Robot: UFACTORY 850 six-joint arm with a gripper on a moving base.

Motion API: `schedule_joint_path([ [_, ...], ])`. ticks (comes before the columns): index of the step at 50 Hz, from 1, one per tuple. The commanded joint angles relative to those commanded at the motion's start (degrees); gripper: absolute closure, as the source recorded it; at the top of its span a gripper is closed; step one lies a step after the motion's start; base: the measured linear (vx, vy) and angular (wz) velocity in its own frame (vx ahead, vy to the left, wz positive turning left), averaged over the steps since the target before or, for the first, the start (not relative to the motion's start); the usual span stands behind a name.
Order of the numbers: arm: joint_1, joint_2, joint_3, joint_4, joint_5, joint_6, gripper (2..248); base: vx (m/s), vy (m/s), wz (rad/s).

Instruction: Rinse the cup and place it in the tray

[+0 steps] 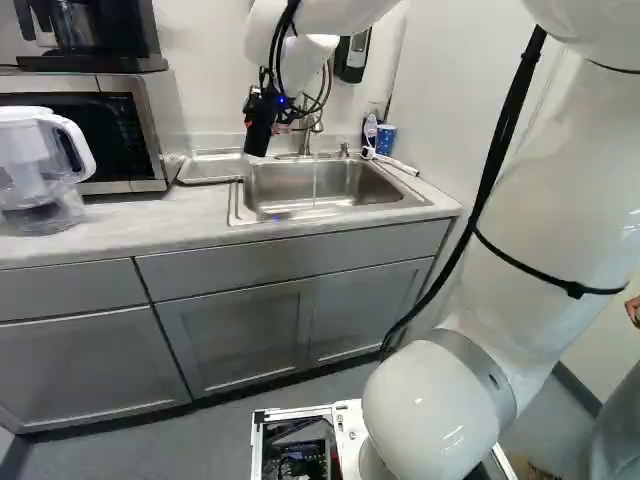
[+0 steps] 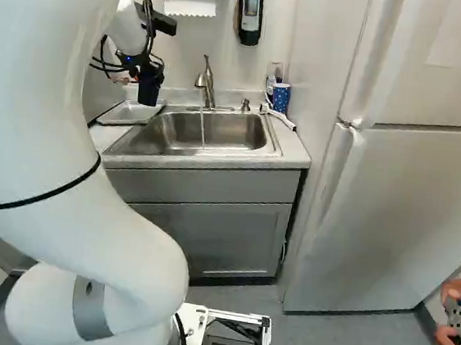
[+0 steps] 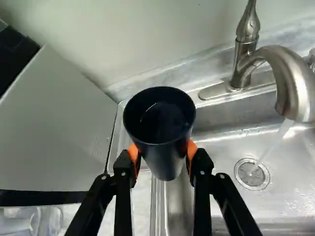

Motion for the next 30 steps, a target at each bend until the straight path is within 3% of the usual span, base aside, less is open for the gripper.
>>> schedule_joint_path([
  [30, 0.0, 0.0, 0.0, 0.0, 0.0, 18.1, 136, 0.0, 0.0, 0.0],
])
